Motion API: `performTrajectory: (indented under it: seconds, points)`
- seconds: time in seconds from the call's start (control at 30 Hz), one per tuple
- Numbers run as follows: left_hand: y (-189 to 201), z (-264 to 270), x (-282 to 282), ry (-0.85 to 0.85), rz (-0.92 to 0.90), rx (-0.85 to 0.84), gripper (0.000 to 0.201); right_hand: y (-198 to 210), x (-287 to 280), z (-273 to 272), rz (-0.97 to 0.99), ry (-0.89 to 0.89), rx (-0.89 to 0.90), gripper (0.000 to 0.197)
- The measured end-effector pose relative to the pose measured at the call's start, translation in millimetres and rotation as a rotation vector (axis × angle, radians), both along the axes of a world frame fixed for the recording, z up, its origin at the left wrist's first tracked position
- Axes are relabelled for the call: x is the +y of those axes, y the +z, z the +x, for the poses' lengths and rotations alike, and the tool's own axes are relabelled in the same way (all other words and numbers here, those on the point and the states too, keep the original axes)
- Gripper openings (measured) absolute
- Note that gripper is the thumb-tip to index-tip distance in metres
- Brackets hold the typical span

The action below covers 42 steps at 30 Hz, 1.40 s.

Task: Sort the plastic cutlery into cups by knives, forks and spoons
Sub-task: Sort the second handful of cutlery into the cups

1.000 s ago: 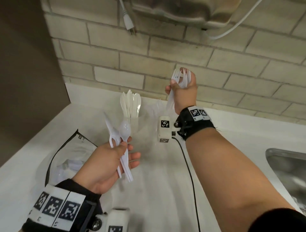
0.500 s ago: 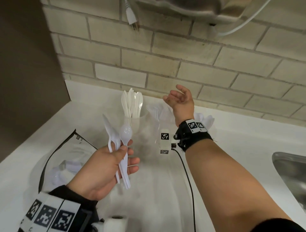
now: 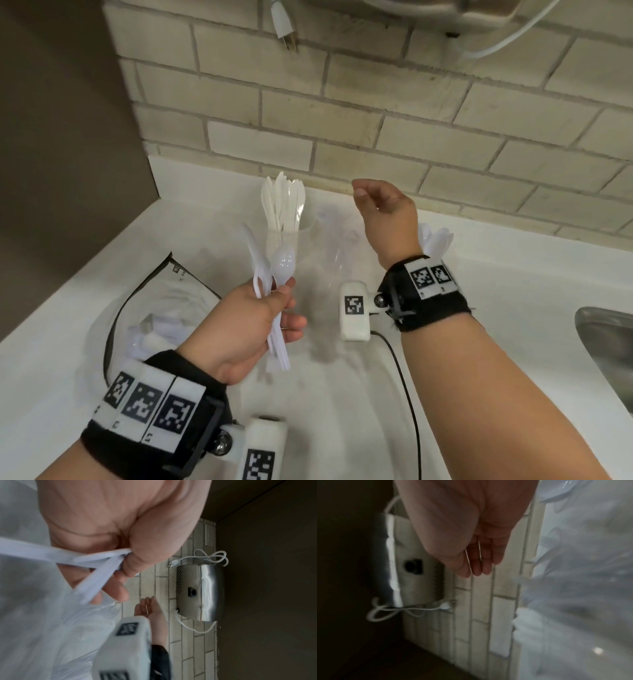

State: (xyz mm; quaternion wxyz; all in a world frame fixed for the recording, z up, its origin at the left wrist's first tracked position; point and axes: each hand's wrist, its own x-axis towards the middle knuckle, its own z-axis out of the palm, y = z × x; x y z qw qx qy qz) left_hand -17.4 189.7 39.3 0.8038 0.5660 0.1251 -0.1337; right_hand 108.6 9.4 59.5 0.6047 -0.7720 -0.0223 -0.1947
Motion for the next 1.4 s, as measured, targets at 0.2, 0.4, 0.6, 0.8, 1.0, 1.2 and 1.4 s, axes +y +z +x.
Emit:
performTrajectory:
  seconds: [0.2, 0.4, 0.6, 0.8, 1.0, 1.2, 1.4]
  points:
    - [0, 3, -12, -0.111, 0.444, -0.210, 0.016, 13, 28, -91, 0.352, 0.509, 0.372, 0.058]
    - [-6, 2, -17, -0.370, 0.703, -0.414, 0.052, -8, 28, -110, 0.266, 0.379, 0.249, 0.050]
    - [5, -10, -22, -0.548, 0.573, -0.345, 0.033, -7, 20, -118, 0.087, 0.392, 0.240, 0.047]
    - [15, -18, -34, -0.584, 0.772, -0.318, 0.032, -5, 20, -124, -0.035, 0.374, 0.217, 0.038]
    - [7, -16, -34, -0.577, 0.909, -0.363, 0.049, -9, 17, -123, 0.055, 0.335, 0.253, 0.050]
    - [3, -19, -36, -0.604, 0.820, -0.374, 0.016, -9, 9, -121, 0.244, 0.318, 0.264, 0.036]
    - [0, -17, -38, -0.625, 0.861, -0.407, 0.026, -10, 4, -124, 0.217, 0.356, 0.272, 0.027]
